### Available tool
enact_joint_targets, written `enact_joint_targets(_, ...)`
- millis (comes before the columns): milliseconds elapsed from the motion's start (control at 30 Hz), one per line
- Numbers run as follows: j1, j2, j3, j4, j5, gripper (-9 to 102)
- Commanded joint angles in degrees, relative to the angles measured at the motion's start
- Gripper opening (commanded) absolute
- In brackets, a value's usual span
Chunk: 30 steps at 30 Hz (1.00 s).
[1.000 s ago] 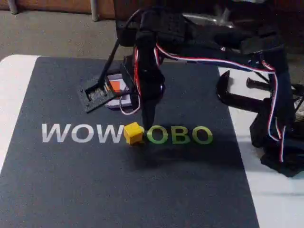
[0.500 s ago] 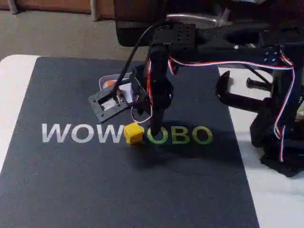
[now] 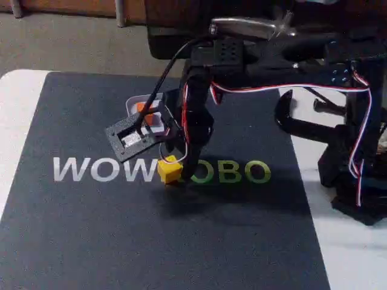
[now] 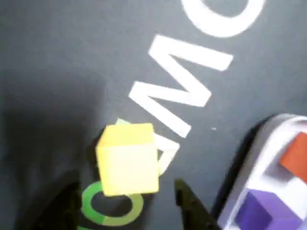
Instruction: Move blocks one by one until all three blocks are in the tray.
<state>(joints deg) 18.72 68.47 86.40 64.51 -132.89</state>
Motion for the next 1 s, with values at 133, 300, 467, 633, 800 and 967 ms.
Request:
enact_joint_targets(133,-0.44,-1.14,-0.79,-1.23,0.88,17)
enact_joint_targets(300,-1.23,-4.04,-2.99,-1.58,2.37,16)
enact_joint_targets(467,-2.55,-6.77,-6.06,-1.58,3.87,16)
enact_joint_targets(633,-3.34,-8.96,-9.05,-1.58,5.27,16)
enact_joint_targets(800,-2.81,-9.32,-9.32,-1.49,5.54,-7)
enact_joint_targets(967,-0.97,-8.79,-9.23,-1.05,7.56,-8)
